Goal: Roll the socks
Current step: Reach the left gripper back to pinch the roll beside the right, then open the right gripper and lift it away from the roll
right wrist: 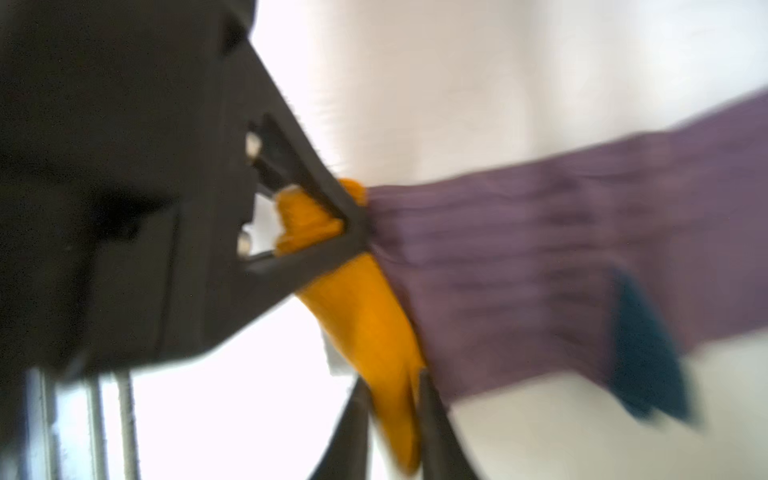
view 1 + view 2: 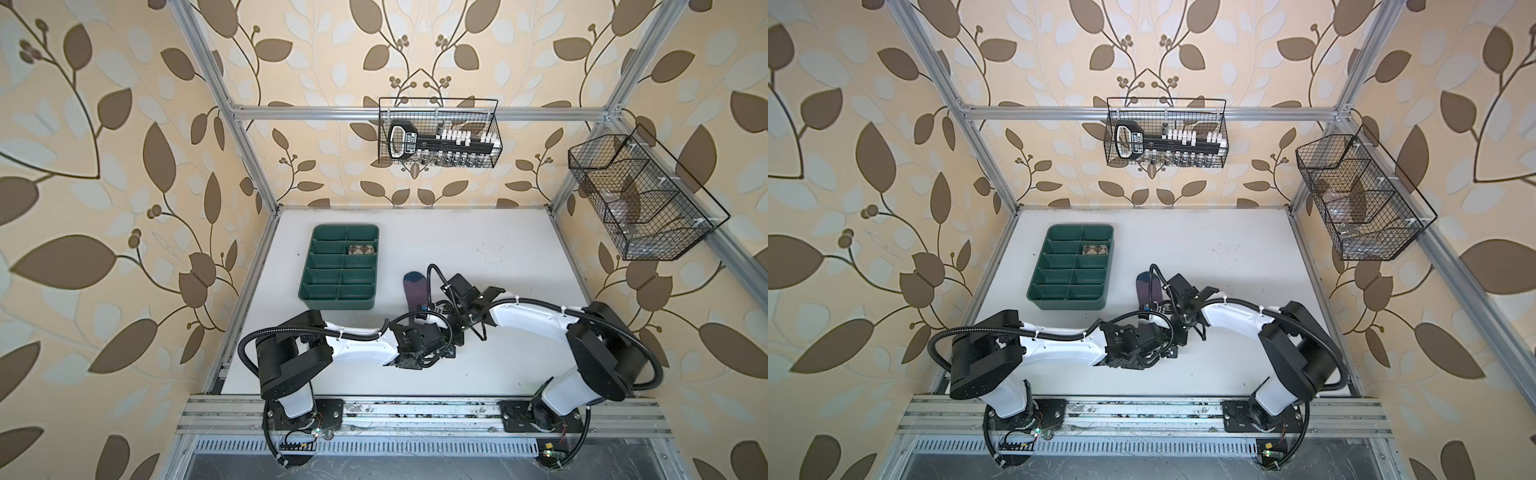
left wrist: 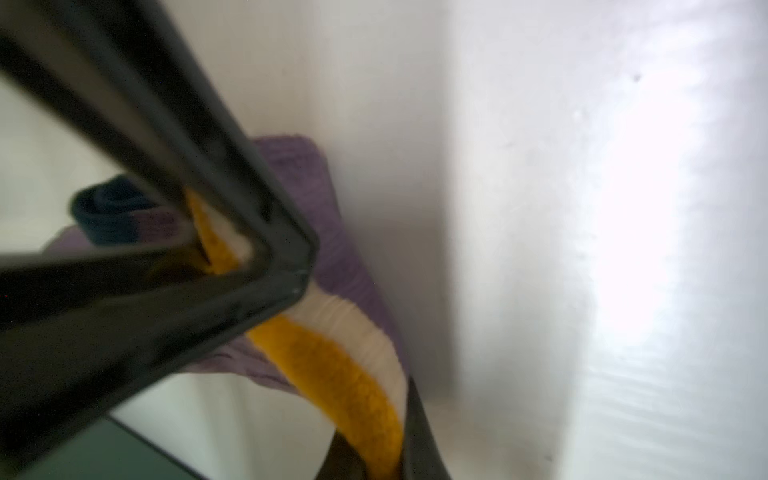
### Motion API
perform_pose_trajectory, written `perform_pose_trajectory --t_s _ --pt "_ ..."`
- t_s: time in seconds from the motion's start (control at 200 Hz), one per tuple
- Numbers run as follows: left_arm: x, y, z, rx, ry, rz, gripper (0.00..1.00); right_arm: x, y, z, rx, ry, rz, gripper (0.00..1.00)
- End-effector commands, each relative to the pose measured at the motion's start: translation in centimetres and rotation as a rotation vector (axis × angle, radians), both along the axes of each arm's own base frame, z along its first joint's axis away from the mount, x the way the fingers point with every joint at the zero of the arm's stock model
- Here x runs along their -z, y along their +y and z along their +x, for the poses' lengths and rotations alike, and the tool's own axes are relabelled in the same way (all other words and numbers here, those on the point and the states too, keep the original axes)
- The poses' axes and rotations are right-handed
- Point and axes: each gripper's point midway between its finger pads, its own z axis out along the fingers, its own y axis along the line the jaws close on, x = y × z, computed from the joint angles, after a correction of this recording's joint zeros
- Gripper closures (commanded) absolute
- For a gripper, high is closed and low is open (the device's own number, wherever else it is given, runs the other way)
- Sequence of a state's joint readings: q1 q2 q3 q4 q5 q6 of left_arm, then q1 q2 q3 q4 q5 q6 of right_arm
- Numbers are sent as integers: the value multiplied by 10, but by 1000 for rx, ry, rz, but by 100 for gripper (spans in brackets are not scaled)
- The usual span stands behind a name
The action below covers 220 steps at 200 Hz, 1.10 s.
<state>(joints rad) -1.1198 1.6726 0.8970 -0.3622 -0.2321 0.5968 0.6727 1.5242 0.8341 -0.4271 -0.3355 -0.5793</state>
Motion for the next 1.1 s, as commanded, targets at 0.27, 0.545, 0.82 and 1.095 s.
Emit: perform_pose_trajectory --t_s 0.27,0.545,0.82,1.095 --pt "5 13 -10 -170 529 -4 98 -111 -75 68 544 -509 159 0" --pt "9 12 0 -246 659 2 97 -245 -198 53 1306 -776 842 0" --pt "7 7 0 -328 804 -17 96 -206 -98 2 452 -730 414 20" --pt "17 8 4 -398 893 -2 95 -114 -34 -58 -77 -876 -36 31"
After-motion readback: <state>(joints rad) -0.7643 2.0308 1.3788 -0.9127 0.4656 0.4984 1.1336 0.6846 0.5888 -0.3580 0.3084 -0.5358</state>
